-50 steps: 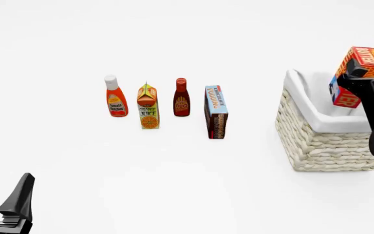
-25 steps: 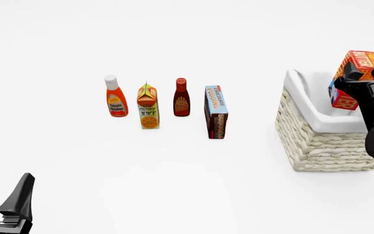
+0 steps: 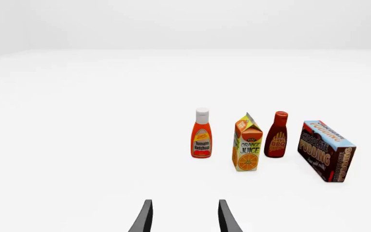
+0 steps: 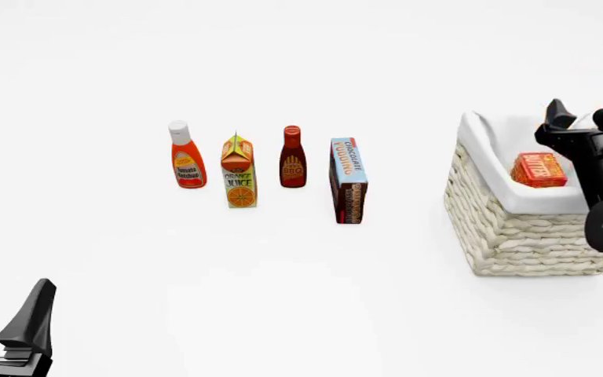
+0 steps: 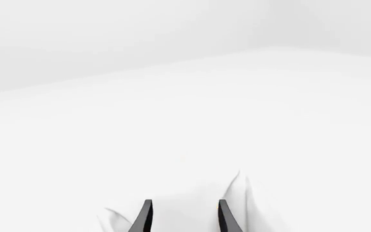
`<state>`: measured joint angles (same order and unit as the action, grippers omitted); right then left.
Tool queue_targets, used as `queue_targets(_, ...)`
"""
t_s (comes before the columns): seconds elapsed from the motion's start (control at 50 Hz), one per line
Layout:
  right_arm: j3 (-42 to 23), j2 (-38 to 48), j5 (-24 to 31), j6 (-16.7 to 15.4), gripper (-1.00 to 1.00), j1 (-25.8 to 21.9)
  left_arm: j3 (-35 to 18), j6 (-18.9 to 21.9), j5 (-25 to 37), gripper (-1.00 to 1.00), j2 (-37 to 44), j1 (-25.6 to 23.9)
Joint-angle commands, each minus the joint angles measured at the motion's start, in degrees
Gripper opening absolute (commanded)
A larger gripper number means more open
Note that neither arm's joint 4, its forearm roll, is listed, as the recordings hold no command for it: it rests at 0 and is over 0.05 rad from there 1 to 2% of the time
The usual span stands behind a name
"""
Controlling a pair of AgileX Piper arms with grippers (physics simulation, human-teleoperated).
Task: Pick the butter and place it in the basket.
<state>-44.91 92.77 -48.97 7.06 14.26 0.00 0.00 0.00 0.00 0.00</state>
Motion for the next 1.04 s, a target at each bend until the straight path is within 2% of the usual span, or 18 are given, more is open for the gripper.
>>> queue_targets(0.02,0.08,-1.27,0.11,-0.26,1.00,-0.11,0.00,0.00,0.00,1.00,0.00,0.00)
queue_targets(0.34,1.40,-4.08,0.78,0.28,1.00,-0.52,0.00,0.00,0.00,1.00,0.00,0.00)
queue_targets(0.58,7.08,-22.02,8.26,4.37,1.00,-3.01,0.00,0.00,0.00,1.00,0.00,0.00)
queue_targets(0.64,8.66,-28.68,11.15,5.66,1.00,-3.36,0.00,0.00,0.00,1.00,0.00,0.00)
queue_targets(0.72,11.00,-40.34,17.75,9.53,1.00,-3.20,0.00,0.00,0.00,1.00,0.00,0.00)
queue_targets(0.74,11.00,-40.38,17.79,9.53,1.00,-3.20,0.00,0.00,0.00,1.00,0.00,0.00)
queue_targets(0.78,12.41,-46.44,21.29,10.75,1.00,-2.79,0.00,0.00,0.00,1.00,0.00,0.00)
queue_targets(0.86,15.10,-61.51,31.64,10.38,1.00,-1.23,0.00,0.00,0.00,1.00,0.00,0.00)
queue_targets(0.88,15.10,-61.57,31.71,10.38,1.00,-1.23,0.00,0.00,0.00,1.00,0.00,0.00)
queue_targets(0.94,15.30,-68.05,37.86,11.27,1.00,1.47,0.00,0.00,0.00,1.00,0.00,0.00)
queue_targets(1.04,16.68,-78.74,47.01,9.66,1.00,6.00,0.00,0.00,0.00,1.00,0.00,0.00)
